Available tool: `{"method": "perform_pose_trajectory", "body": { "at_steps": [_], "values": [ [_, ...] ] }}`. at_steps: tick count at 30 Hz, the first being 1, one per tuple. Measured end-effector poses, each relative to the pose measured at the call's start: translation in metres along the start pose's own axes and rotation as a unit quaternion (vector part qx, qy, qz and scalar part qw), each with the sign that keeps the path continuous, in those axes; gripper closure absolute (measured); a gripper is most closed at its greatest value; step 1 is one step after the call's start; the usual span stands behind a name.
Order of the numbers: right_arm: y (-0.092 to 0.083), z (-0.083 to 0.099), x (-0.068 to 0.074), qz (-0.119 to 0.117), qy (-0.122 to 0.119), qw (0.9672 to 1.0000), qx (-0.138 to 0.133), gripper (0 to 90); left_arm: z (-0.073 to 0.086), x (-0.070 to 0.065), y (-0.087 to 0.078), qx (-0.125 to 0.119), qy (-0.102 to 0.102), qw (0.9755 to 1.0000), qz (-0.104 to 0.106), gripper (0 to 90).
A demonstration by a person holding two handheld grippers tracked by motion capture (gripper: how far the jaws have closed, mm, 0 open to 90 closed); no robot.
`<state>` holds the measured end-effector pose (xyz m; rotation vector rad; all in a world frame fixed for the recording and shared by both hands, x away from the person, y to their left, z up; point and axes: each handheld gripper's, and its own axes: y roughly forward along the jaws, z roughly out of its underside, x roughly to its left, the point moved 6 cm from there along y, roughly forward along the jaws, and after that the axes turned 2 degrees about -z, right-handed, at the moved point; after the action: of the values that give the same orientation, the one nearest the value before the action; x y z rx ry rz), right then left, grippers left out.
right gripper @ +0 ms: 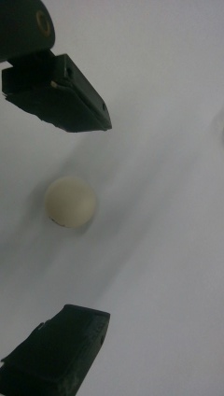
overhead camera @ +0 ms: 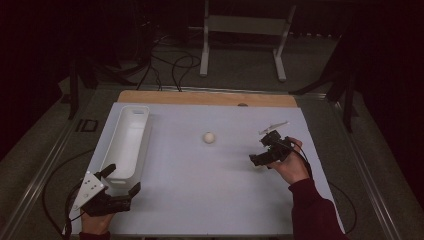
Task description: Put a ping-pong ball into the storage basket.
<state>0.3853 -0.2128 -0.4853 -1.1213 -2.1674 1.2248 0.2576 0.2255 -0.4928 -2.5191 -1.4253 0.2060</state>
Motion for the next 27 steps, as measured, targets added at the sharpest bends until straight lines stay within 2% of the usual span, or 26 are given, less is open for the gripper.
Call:
{"method": "perform_pose_trajectory", "body": {
  "at_steps": [13, 27],
  "values": [
    [0.004, 0.001, -0.003, 0.001, 0.001, 1.0, 0.006, 7.2, 0.0, 0.0, 0.0, 0.0, 0.001, 1.0, -0.001, 0.0],
    [0.011, 0.005, -0.004, -0.002, -0.001, 0.9997, 0.026, 7.2, 0.0, 0.001, -0.001, 0.0, 0.0, 1.0, -0.002, 0.0]
  ]
}}
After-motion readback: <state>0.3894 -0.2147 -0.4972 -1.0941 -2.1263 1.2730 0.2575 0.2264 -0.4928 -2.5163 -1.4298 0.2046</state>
